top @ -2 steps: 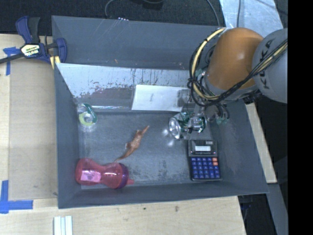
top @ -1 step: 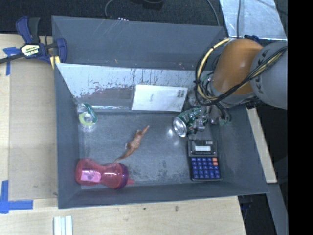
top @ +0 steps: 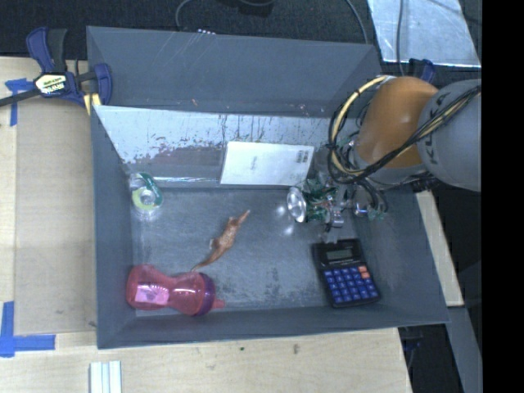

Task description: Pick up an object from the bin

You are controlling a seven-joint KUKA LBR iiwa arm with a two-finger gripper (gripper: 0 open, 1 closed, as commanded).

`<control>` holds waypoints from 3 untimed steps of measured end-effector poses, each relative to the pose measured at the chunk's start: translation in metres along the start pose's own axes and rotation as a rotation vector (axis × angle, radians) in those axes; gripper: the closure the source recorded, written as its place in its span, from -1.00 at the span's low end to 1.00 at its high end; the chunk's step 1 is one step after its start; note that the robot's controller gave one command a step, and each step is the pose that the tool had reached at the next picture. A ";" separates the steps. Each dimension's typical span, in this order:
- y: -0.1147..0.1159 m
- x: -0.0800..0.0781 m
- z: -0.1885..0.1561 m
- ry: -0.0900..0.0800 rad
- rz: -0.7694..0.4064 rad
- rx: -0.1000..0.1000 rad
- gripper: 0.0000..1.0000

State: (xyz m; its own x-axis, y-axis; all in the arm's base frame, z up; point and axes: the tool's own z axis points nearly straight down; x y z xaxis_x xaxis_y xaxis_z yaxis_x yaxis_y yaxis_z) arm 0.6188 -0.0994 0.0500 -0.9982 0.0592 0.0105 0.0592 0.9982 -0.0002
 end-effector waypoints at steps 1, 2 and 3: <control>0.014 -0.004 -0.032 -0.024 -0.011 0.001 -1.00; -0.006 -0.007 -0.024 -0.011 -0.138 0.000 -1.00; -0.032 -0.008 -0.022 -0.014 -0.097 0.000 1.00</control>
Offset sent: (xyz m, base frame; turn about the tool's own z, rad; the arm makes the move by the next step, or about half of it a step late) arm 0.0058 -0.0192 0.0200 -0.1975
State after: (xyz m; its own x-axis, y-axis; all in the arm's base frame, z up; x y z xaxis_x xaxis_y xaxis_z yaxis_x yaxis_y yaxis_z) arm 0.6248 -0.1315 0.0715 -0.9993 -0.0375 -0.0033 -0.0375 0.9993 0.0001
